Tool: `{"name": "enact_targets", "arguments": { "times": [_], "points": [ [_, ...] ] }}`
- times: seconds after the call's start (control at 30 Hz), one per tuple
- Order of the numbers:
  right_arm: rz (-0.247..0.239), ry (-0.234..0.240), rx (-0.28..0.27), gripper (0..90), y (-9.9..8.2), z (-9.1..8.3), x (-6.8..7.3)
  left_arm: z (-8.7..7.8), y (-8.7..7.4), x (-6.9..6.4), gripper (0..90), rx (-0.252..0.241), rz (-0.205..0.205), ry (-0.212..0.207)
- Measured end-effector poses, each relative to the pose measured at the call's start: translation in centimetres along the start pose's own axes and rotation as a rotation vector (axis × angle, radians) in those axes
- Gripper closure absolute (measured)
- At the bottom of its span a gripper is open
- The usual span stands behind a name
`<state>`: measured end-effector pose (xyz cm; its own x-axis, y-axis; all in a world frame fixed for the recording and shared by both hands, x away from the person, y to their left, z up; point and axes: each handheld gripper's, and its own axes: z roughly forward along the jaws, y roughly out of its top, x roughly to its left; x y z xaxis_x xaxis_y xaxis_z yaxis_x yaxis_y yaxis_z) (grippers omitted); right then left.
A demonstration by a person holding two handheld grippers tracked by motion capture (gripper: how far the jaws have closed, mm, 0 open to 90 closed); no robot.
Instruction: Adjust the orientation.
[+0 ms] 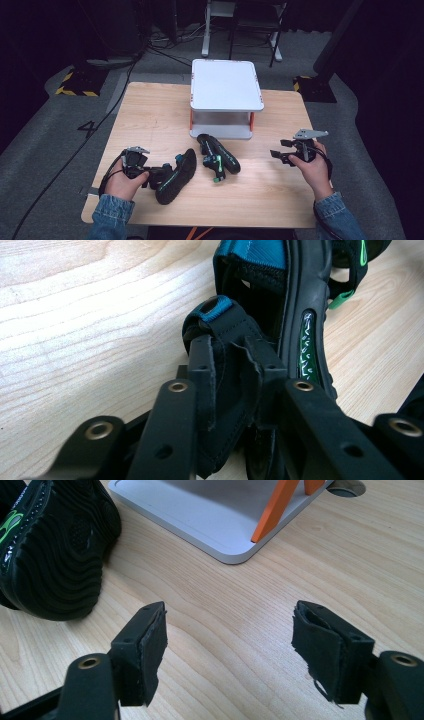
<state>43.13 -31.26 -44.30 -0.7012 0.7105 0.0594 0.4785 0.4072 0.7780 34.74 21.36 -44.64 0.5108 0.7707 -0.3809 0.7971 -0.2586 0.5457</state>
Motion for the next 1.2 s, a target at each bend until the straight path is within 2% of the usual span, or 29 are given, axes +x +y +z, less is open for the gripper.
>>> {"name": "enact_targets", "arguments": {
  "times": [0.07, 0.13, 0.2, 0.3, 0.4, 0.43, 0.47, 0.53, 0.6, 0.63, 0.7, 0.73, 0.77, 0.9, 1.03, 1.07, 1.1, 1.2],
  "points": [
    [0.000, 0.000, 0.001, 30.5, 0.0, 0.0, 0.0, 0.0, 0.0, -0.1, 78.9, 0.003, 0.005, 0.005],
    [-0.003, 0.000, 0.000, 30.5, 0.0, 0.0, 0.0, -0.3, 0.2, -0.8, 79.2, 0.004, 0.031, -0.002],
    [0.001, 0.001, -0.001, 30.5, 0.0, 0.0, 0.0, -0.5, 0.3, -1.3, 79.2, 0.004, 0.041, -0.010],
    [0.002, 0.001, -0.001, 30.5, 0.0, 0.0, 0.0, -0.7, 0.5, -2.3, 78.2, 0.008, 0.082, -0.037],
    [0.003, 0.002, -0.001, 30.5, 0.0, 0.0, 0.0, -0.7, 0.6, -3.2, 76.6, 0.010, 0.107, -0.104],
    [0.002, 0.003, -0.002, 30.5, 0.0, 0.0, 0.0, -0.6, 0.7, -3.7, 76.2, 0.017, 0.121, -0.156],
    [0.001, 0.002, -0.002, 30.5, 0.0, 0.0, 0.0, -0.5, 0.7, -4.1, 76.0, 0.022, 0.133, -0.183],
    [0.002, 0.004, -0.002, 30.4, 0.0, 0.0, 0.1, -0.2, 0.8, -4.6, 75.8, 0.040, 0.143, -0.207],
    [0.001, 0.004, -0.003, 30.4, 0.0, 0.0, 0.1, 0.2, 0.8, -5.1, 75.6, 0.065, 0.162, -0.267],
    [0.000, 0.004, -0.003, 30.4, 0.0, 0.0, 0.1, 0.3, 0.7, -5.3, 72.1, 0.076, 0.171, -0.285],
    [0.000, 0.006, -0.003, 30.4, 0.1, 0.0, 0.1, 0.9, 0.7, -5.7, 63.6, 0.102, 0.213, -0.280],
    [0.000, 0.006, -0.003, 30.3, 0.1, 0.0, 0.1, 1.0, 0.7, -5.9, 66.1, 0.112, 0.214, -0.305],
    [0.002, 0.006, -0.004, 30.3, 0.0, 0.0, 0.1, 1.0, 0.8, -6.0, 63.3, 0.115, 0.212, -0.314],
    [0.004, 0.013, -0.005, 30.1, 0.0, 0.0, 0.1, 0.8, 0.7, -6.2, 58.2, 0.118, 0.226, -0.304],
    [0.002, 0.018, -0.004, 30.0, 0.0, 0.1, 0.1, 0.6, 0.7, -6.5, 51.9, 0.115, 0.252, -0.307],
    [0.002, 0.018, -0.004, 30.0, 0.0, 0.1, 0.1, 0.5, 0.6, -6.6, 51.9, 0.102, 0.271, -0.302],
    [0.003, 0.020, -0.002, 29.9, 0.0, 0.1, 0.1, 0.5, 0.6, -6.7, 45.1, 0.093, 0.293, -0.290],
    [0.002, 0.022, -0.001, 29.7, 0.1, 0.1, 0.2, 0.4, 0.6, -6.6, 44.1, 0.086, 0.317, -0.277]
  ]
}}
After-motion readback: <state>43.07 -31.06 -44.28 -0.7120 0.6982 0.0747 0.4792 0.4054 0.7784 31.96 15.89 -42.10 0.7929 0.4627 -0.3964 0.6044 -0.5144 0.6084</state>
